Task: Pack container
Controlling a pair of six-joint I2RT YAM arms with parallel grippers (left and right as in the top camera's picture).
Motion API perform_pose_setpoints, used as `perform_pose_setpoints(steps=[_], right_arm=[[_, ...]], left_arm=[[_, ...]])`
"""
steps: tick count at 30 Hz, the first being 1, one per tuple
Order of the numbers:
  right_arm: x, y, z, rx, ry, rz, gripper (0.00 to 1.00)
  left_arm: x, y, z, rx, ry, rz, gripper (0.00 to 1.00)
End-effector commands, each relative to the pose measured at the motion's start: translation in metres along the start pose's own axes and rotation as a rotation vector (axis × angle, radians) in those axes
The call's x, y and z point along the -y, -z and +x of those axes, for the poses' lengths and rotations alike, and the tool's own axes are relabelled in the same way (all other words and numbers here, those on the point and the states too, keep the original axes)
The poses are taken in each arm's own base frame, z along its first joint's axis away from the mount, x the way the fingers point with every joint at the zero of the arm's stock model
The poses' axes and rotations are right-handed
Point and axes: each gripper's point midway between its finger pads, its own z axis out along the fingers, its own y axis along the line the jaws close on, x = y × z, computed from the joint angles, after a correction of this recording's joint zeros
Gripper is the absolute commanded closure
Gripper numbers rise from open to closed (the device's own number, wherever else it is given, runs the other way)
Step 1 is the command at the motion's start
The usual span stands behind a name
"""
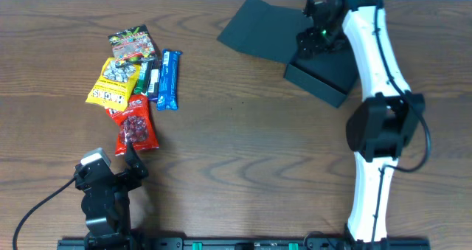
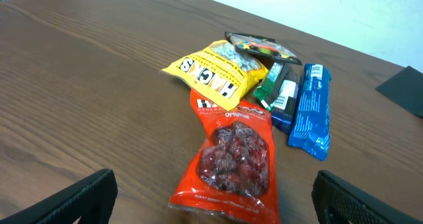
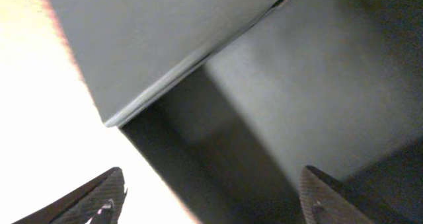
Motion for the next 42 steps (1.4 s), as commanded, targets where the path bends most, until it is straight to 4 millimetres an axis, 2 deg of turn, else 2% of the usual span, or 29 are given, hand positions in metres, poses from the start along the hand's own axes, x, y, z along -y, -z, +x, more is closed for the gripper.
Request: perform_pose_setpoints(steps=[1, 5, 11, 17, 22, 23, 26, 31, 36, 39, 42], right_arm=[[-0.014, 0.019, 0.007, -0.008, 0.191, -0.010, 0.24], [-0.030, 0.004, 0.021, -0.079, 0.246, -0.039, 0.28], [-0.048, -0.021, 0.035, -0.140, 0.289, -0.062, 0.28], [-0.020, -0.047, 0.044, -0.189, 0.211, 0.109, 0.27], [-0.016, -0.051, 0.039, -0.164, 0.203, 0.119, 0.29], [-0.017, -0.052, 0.038, -0.159, 0.202, 0.116, 0.32], [-0.029, -0.053, 0.035, -0.141, 0.186, 0.062, 0.59], [-0.052, -0.055, 0.035, -0.140, 0.149, 0.001, 0.85], [-0.084, -0.056, 0.037, -0.152, 0.192, -0.022, 0.99], [-0.105, -0.057, 0.036, -0.151, 0.212, -0.027, 0.99], [-0.124, -0.058, 0.037, -0.151, 0.154, -0.054, 0.99]], left_arm=[[-0.003, -0.003, 0.008, -0.016, 0.006, -0.011, 0.05], [-0.003, -0.003, 0.008, -0.016, 0.006, -0.011, 0.05], [-0.003, -0.003, 0.008, -0.016, 0.006, -0.011, 0.04], [-0.003, -0.003, 0.008, -0.016, 0.006, -0.011, 0.05], [-0.003, -0.003, 0.008, -0.016, 0.006, -0.011, 0.05], [-0.003, -0.003, 0.008, -0.016, 0.006, -0.011, 0.05], [-0.003, -0.003, 0.008, -0.016, 0.006, -0.011, 0.05], [-0.003, -0.003, 0.008, -0.016, 0.006, -0.011, 0.05], [-0.003, -0.003, 0.008, -0.016, 0.006, -0.011, 0.05], [-0.003, -0.003, 0.008, -0.016, 0.006, -0.011, 0.05], [-0.003, -0.003, 0.008, -0.016, 0.006, -0.011, 0.05]])
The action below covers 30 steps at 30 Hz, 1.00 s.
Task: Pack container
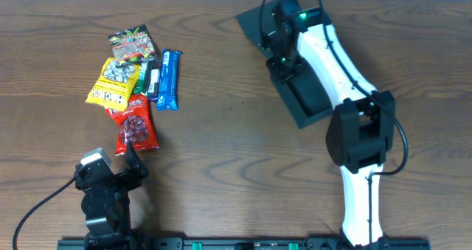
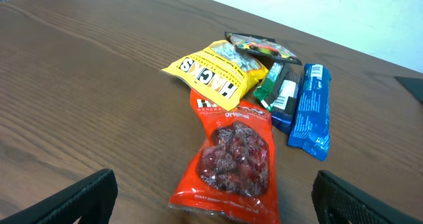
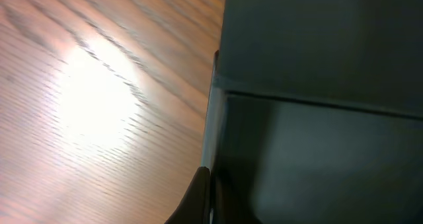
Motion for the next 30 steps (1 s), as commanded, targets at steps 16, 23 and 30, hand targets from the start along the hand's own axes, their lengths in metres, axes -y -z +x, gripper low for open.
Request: perform_pose_setpoints(steps=[16, 23, 30], right_arm=[[-0.117, -0.001, -0.059, 0.146, -0.679, -0.184, 0.99], [-0.137, 0.003, -0.078, 0.235, -0.707, -0.179, 0.98], [-0.163, 0.003, -0.079, 0.265, -0.632, -0.146, 0.98]], left_arm=[[-0.003, -0.003, 0.008, -0.017, 0.006, -0.010, 0.05], [-0.003, -0.003, 0.008, -0.017, 0.006, -0.010, 0.04], [-0.003, -0.003, 0.008, -0.017, 0.006, -0.010, 0.05]])
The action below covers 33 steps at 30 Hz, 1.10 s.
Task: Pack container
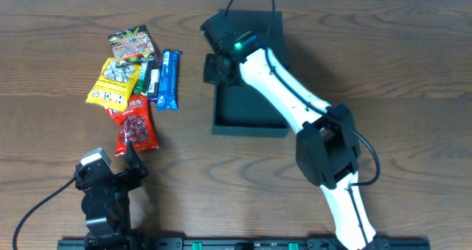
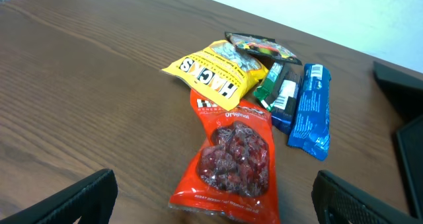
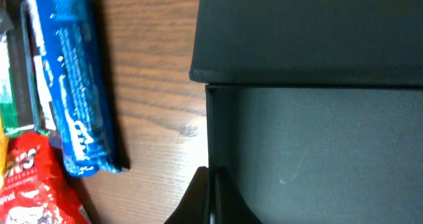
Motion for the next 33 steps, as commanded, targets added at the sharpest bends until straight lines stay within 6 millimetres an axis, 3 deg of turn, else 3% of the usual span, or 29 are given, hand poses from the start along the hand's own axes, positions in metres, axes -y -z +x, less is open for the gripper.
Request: perform_pose_setpoints(steps=[1, 10, 11, 14, 15, 19, 23, 25, 29, 33], right_arm=[[-0.006, -0.004, 0.007, 0.023, 0.020, 0.028, 0.98], [-0.017, -0.005, 0.011, 0.030, 0.039, 0.009, 0.99], [-0.017, -0.005, 0.011, 0.030, 0.042, 0.008, 0.92], [-0.013, -0.005, 0.006, 0.045, 0.040, 0.019, 0.08], [-0.012, -0.004, 0.003, 0.049, 0.050, 0.017, 0.01], [-0.007, 0.013, -0.016, 0.083, 0.072, 0.004, 0.01], [-0.010, 0.062, -0.046, 0.175, 0.179, -0.033, 0.01], [-0.002, 0.086, -0.057, 0.232, 0.254, 0.002, 0.01], [0.058, 0.122, -0.065, 0.260, 0.212, 0.222, 0.01], [0.114, 0.114, -0.056, 0.141, 0.161, 0.339, 0.01]], left_arm=[[-0.003, -0.003, 0.008, -0.016, 0.006, -0.011, 0.05], [-0.003, -0.003, 0.008, -0.016, 0.006, -0.011, 0.05], [-0.003, -0.003, 0.008, -0.016, 0.006, -0.011, 0.05], [-0.003, -0.003, 0.008, -0.016, 0.006, -0.011, 0.05], [-0.003, -0.003, 0.008, -0.016, 0.006, -0.011, 0.05], [-0.003, -0.003, 0.008, -0.016, 0.006, -0.011, 0.05], [-0.003, -0.003, 0.008, -0.016, 0.006, -0.011, 0.05], [-0.003, -0.003, 0.008, -0.016, 0.006, -0.011, 0.05], [-0.003, -0.003, 0.008, -0.016, 0.006, -0.011, 0.05], [-0.003, -0.003, 0.008, -0.016, 0.006, -0.011, 0.05]])
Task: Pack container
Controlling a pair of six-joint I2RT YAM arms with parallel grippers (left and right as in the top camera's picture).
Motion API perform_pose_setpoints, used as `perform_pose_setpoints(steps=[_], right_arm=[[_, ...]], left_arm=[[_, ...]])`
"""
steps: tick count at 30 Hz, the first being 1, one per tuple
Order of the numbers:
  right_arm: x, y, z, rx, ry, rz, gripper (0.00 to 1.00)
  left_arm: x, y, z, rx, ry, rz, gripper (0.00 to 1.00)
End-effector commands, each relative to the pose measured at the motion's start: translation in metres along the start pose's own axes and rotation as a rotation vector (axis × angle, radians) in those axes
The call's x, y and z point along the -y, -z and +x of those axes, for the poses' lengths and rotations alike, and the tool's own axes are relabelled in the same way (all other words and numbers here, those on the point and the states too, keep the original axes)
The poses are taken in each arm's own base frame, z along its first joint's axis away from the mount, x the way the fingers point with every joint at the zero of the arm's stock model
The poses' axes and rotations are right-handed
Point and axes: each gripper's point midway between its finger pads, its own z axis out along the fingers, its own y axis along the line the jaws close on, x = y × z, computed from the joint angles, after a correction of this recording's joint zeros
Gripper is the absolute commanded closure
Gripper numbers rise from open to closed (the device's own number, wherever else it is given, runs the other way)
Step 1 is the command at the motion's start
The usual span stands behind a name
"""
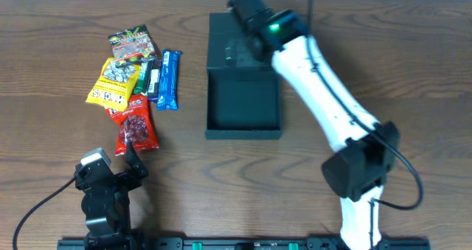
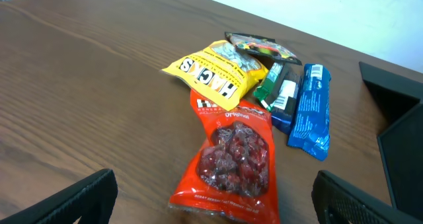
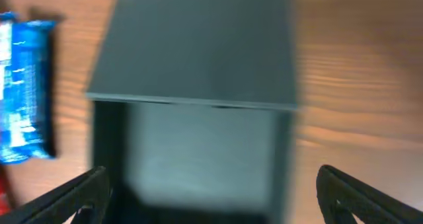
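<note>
The black container (image 1: 243, 132) stands open at mid-table, its lid (image 1: 240, 42) laid flat behind the tray; the right wrist view looks down on the same container (image 3: 198, 151). My right gripper (image 1: 249, 10) hovers above the lid, open and holding nothing (image 3: 211, 197). To the left lie the snacks: a red bag (image 1: 136, 128), a yellow bag (image 1: 110, 84), a blue bar (image 1: 169, 79), a green bar (image 1: 151, 77) and a dark bag (image 1: 130, 42). My left gripper (image 2: 215, 207) is open at the near edge, just short of the red bag (image 2: 231, 154).
The wooden table (image 1: 66, 29) is bare apart from these things. A strip of wood separates the blue bar (image 3: 23, 85) from the container's left wall. The right arm (image 1: 332, 110) stretches from the near right edge across to the container.
My right gripper, then shut on the container's left wall, is now open and higher above the lid. The container sits squarer, its lid lying flat. The left arm and snacks are unchanged.
The container first stood at the far right with my right gripper open at it. Then the gripper was shut on its wall and the container stood nearer the centre, then beside the snacks. Now it rests there, let go.
</note>
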Motion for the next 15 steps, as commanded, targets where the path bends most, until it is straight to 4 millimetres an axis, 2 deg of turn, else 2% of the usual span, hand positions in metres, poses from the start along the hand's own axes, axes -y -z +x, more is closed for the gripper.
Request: perform_pose_setpoints(steps=[1, 3, 8, 10, 12, 13, 15], right_arm=[[0.046, -0.019, 0.003, -0.047, 0.003, 0.121, 0.01], [0.057, -0.036, 0.017, -0.107, -0.004, 0.121, 0.01], [0.067, -0.079, 0.049, -0.215, -0.001, 0.056, 0.06], [0.063, -0.093, 0.060, -0.240, 0.015, -0.002, 0.09], [0.058, -0.101, 0.067, -0.256, 0.032, -0.045, 0.17], [0.057, -0.108, 0.073, -0.265, 0.034, -0.059, 0.30], [0.058, -0.113, 0.078, -0.269, 0.035, -0.058, 0.63]], left_arm=[[-0.003, -0.003, 0.008, -0.017, 0.006, -0.010, 0.05], [-0.003, -0.003, 0.008, -0.017, 0.006, -0.010, 0.05], [-0.003, -0.003, 0.008, -0.016, 0.006, -0.011, 0.05], [-0.003, -0.003, 0.008, -0.017, 0.006, -0.010, 0.05], [-0.003, -0.003, 0.008, -0.017, 0.006, -0.010, 0.05], [-0.003, -0.003, 0.008, -0.017, 0.006, -0.010, 0.05], [-0.003, -0.003, 0.008, -0.017, 0.006, -0.010, 0.05]])
